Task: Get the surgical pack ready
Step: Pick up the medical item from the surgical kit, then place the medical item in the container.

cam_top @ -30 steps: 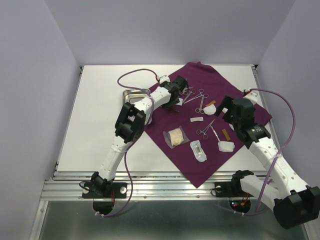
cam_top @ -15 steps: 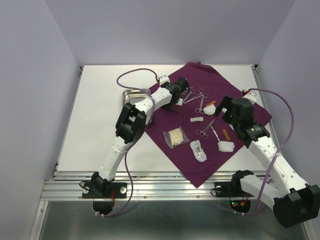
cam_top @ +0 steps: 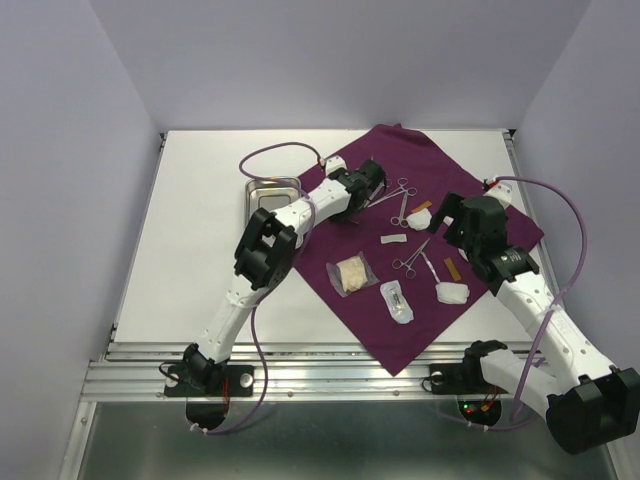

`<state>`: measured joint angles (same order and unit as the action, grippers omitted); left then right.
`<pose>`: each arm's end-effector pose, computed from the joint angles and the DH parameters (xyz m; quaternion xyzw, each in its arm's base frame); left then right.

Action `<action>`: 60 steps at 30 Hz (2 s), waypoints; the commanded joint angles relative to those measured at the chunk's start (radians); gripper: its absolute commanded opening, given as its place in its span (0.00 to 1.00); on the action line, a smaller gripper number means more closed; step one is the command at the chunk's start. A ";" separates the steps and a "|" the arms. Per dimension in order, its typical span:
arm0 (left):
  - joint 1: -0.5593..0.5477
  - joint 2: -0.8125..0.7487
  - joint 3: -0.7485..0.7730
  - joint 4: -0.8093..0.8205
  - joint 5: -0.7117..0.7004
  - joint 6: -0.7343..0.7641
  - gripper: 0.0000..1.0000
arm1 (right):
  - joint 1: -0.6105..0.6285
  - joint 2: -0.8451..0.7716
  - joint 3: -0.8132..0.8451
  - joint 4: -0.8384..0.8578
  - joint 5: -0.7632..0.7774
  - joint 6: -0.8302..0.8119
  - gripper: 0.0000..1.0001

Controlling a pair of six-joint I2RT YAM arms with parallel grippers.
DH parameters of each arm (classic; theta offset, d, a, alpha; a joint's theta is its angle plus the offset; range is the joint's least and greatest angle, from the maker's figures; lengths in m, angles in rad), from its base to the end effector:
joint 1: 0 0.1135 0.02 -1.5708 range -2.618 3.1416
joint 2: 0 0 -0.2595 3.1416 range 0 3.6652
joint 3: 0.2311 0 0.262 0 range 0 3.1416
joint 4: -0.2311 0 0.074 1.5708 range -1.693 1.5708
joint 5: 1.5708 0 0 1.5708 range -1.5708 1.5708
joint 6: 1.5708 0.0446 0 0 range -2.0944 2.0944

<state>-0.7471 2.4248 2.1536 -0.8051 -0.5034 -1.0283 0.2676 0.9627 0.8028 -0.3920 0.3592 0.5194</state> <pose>0.4043 -0.3451 0.1740 -0.1919 0.9212 -0.0314 0.3369 0.2276 0.0461 0.2844 0.1943 0.8412 0.0400 0.5030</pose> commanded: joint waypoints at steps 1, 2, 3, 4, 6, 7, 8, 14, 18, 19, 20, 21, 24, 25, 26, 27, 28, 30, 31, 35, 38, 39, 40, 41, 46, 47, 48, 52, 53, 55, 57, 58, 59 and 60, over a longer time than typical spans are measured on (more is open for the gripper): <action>0.000 0.008 0.022 -0.026 -0.027 -0.032 0.58 | 0.001 -0.013 -0.010 0.021 0.006 -0.018 1.00; 0.002 0.010 0.023 -0.026 -0.026 -0.032 0.58 | 0.001 -0.015 -0.011 0.021 0.007 -0.018 1.00; 0.000 0.013 0.023 -0.026 -0.026 -0.032 0.57 | 0.001 -0.019 -0.011 0.021 0.006 -0.018 1.00; 0.002 0.014 0.022 -0.026 -0.026 -0.033 0.56 | 0.001 -0.019 -0.011 0.019 0.009 -0.016 1.00; 0.002 0.016 0.023 -0.025 -0.027 -0.035 0.54 | 0.001 -0.021 -0.011 0.016 0.007 -0.019 1.00; 0.003 0.022 0.023 -0.023 -0.026 -0.035 0.53 | 0.001 -0.021 -0.013 0.016 0.009 -0.018 1.00; 0.008 0.023 0.023 -0.023 -0.023 -0.035 0.53 | 0.001 -0.021 -0.013 0.016 0.007 -0.016 1.00; 0.014 0.030 0.014 -0.026 -0.020 -0.041 0.42 | 0.001 -0.027 -0.011 0.012 0.009 -0.016 1.00; 0.015 0.020 0.012 -0.029 -0.020 -0.039 0.27 | 0.001 -0.028 -0.011 0.010 0.009 -0.015 1.00; 0.014 0.010 0.009 -0.029 -0.023 -0.038 0.22 | 0.001 -0.028 -0.010 0.010 0.011 -0.013 1.00; 0.014 0.002 0.006 -0.029 -0.023 -0.036 0.19 | 0.001 -0.028 -0.010 0.008 0.011 -0.013 1.00; 0.015 -0.007 -0.001 -0.029 -0.023 -0.033 0.19 | 0.001 -0.028 -0.008 0.008 0.009 -0.015 1.00; 0.014 -0.058 -0.053 -0.011 -0.034 -0.027 0.13 | 0.001 -0.030 -0.004 0.010 0.011 -0.013 1.00; 0.015 -0.093 -0.069 0.012 -0.037 -0.013 0.08 | 0.001 -0.032 -0.002 0.008 0.009 -0.012 1.00; 0.015 -0.110 -0.087 0.027 -0.037 -0.003 0.06 | 0.001 -0.033 0.004 0.008 0.007 -0.010 1.00; 0.015 -0.124 -0.115 0.036 -0.037 0.010 0.02 | 0.001 -0.038 0.006 0.010 0.004 -0.010 1.00; 0.015 -0.150 -0.124 0.050 -0.040 0.020 0.02 | 0.001 -0.036 0.009 0.012 0.004 -0.010 1.00; 0.015 -0.168 -0.133 0.052 -0.050 0.057 0.02 | 0.001 -0.036 0.012 0.012 0.001 -0.010 1.00; 0.015 -0.184 -0.133 0.046 -0.055 0.068 0.02 | 0.001 -0.032 0.013 0.010 0.003 -0.012 1.00; 0.015 -0.220 -0.164 0.058 -0.069 0.134 0.02 | 0.001 -0.024 0.010 0.013 -0.005 -0.007 1.00; 0.017 -0.251 -0.184 0.075 -0.073 0.174 0.00 | 0.001 -0.016 0.007 0.015 -0.012 -0.002 1.00; 0.018 -0.257 -0.198 0.078 -0.076 0.198 0.00 | 0.001 -0.015 0.007 0.016 -0.016 -0.001 1.00; 0.023 -0.268 -0.204 0.081 -0.080 0.198 0.00 | 0.001 -0.015 0.007 0.016 -0.017 0.001 1.00; 0.029 -0.288 -0.212 0.087 -0.086 0.223 0.00 | 0.001 -0.015 0.009 0.018 -0.019 0.001 1.00; 0.069 -0.439 -0.395 0.269 -0.100 0.523 0.00 | 0.001 -0.021 0.012 0.018 -0.014 0.001 1.00; 0.077 -0.458 -0.420 0.280 -0.093 0.552 0.00 | 0.001 -0.022 0.010 0.019 -0.012 0.001 1.00; 0.084 -0.473 -0.461 0.290 -0.086 0.583 0.00 | 0.001 -0.022 0.010 0.019 -0.014 -0.001 1.00; 0.127 -0.523 -0.535 0.288 -0.061 0.662 0.00 | 0.001 -0.010 0.010 0.027 -0.022 -0.001 1.00; 0.137 -0.530 -0.550 0.296 -0.057 0.665 0.00 | 0.001 -0.007 0.010 0.027 -0.026 -0.001 1.00; 0.167 -0.558 -0.609 0.332 0.008 0.698 0.00 | 0.001 -0.001 0.012 0.033 -0.032 0.002 1.00; 0.183 -0.566 -0.639 0.351 0.075 0.714 0.00 | 0.001 0.002 0.013 0.036 -0.035 0.004 1.00; 0.192 -0.566 -0.655 0.353 0.084 0.714 0.00 | 0.001 0.004 0.013 0.036 -0.039 0.002 1.00; 0.196 -0.561 -0.658 0.359 0.104 0.714 0.00 | 0.001 0.005 0.013 0.041 -0.039 0.001 1.00; 0.196 -0.558 -0.669 0.365 0.114 0.714 0.00 | 0.001 0.008 0.015 0.042 -0.040 -0.001 1.00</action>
<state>-0.5526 1.9141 1.5124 -0.4881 -0.4610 -0.3676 0.2676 0.9695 0.8028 -0.3901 0.3309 0.5198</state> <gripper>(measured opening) 0.159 0.998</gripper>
